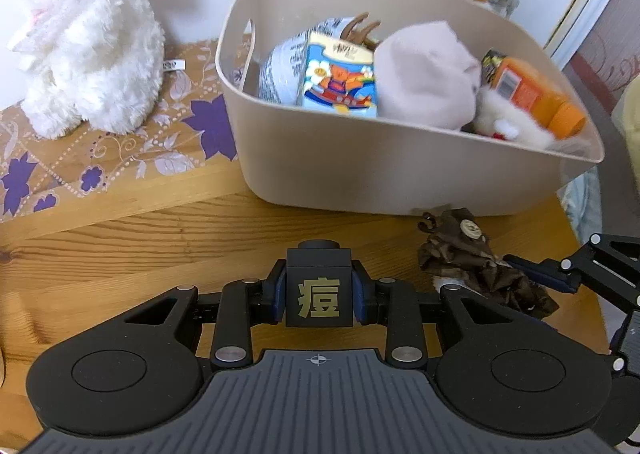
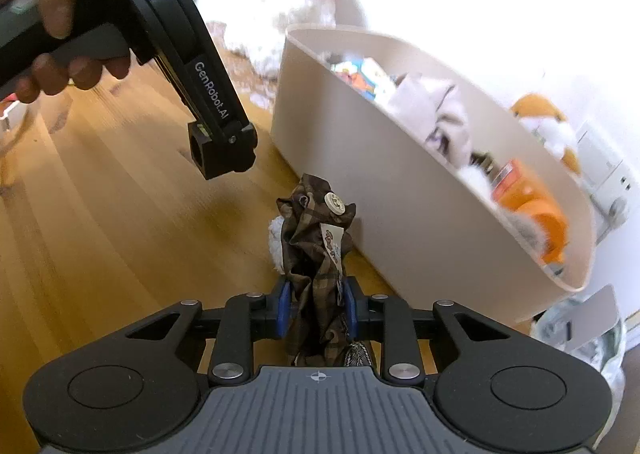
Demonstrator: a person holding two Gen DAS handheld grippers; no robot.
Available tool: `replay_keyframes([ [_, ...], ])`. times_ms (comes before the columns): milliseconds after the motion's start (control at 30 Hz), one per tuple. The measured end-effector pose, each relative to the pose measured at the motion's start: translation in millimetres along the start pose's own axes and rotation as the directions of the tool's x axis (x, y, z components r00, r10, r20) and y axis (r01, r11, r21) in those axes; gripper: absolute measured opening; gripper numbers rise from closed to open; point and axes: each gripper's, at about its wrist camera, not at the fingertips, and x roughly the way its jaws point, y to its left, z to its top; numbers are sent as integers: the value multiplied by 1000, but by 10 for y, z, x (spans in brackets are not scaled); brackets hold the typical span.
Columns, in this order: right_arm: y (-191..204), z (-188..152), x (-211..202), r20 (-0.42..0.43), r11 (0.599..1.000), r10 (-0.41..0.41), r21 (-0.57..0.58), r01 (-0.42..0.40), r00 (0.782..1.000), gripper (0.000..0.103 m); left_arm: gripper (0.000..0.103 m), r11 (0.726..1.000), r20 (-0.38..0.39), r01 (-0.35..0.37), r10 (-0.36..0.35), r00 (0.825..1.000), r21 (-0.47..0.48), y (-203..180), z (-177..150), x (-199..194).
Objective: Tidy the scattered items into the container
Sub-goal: 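Grasp the black cube with left gripper while right grasps the brown plaid scrunchie, then lift the cube and scrunchie over the basket and open both grippers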
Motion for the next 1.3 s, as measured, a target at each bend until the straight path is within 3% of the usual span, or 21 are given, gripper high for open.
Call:
replay_keyframes([
  [333,-292,89,-790,192,1000,21,-18,-18,981,25,32,998,96,55,-53,994,-20,42,120,-475],
  [567,-749,359,-1157,277,999,-34,33,26,960,25,32,996,195,78,-71,978,-33,5,462,-771],
  [733,-1088,602,-923,293,997,-58,56,43,954,25,32,997,246,43,-26,969,-67,-103,852,-743],
  [867,-1187,758,-546,257,997,-46,77,27,965,25,32,995,254,-16,41,966,-100,-246,1106,-580],
  [1200,-1220,825,115,159,990,-54,141,32,986,25,32,987,154,-125,140,978,-101,-391,1207,-24],
  [1267,-1245,819,185,152,992,-56,121,38,987,26,36,984,166,-142,159,973,-110,-403,1184,1],
  [1300,-1251,785,166,149,993,-57,114,40,987,27,46,982,168,-147,166,972,-116,-413,1182,0],
])
